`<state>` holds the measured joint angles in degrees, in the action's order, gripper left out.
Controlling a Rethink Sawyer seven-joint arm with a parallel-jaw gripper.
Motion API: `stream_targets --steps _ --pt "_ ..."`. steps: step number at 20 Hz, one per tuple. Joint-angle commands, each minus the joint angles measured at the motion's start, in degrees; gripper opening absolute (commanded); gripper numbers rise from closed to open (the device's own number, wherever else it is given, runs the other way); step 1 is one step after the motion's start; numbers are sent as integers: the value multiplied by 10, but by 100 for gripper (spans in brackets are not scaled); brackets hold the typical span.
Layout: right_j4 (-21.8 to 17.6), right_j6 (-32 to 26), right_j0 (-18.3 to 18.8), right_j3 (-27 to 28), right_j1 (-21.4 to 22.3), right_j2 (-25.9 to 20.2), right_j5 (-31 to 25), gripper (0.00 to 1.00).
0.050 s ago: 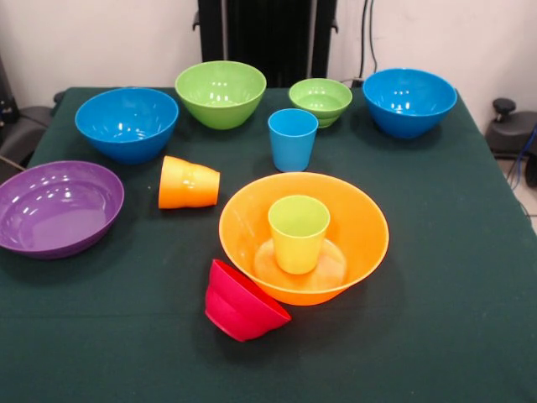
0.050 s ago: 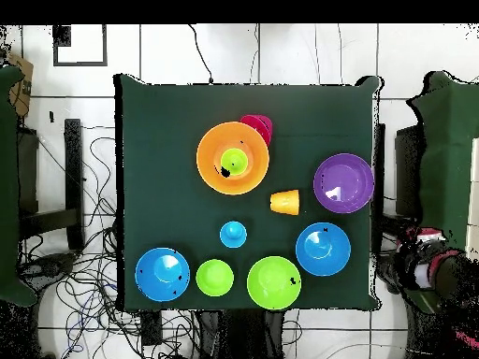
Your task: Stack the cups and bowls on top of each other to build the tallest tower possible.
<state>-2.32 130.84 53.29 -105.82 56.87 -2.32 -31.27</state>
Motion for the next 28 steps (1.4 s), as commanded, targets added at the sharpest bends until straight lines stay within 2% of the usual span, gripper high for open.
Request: stream_targets --steps 1,9,12,13,16,20,26,28 --pt "-41 -60 -8 -49 -52 -70 36 100" --pt "-69 -28 -39 -32 -74 -50 54 100" --pt "-79 -38 -42 -35 -83 -53 52 100" --pt "-84 -43 -46 -35 -79 -50 40 100" --pt "-106 -25 -70 -26 -84 -32 52 100" --pt "-137 -6 -87 -14 -135 -22 108 100" --pt "-136 37 -108 -24 -180 -3 152 100" --pt "-135 36 -102 -19 -205 -3 172 100"
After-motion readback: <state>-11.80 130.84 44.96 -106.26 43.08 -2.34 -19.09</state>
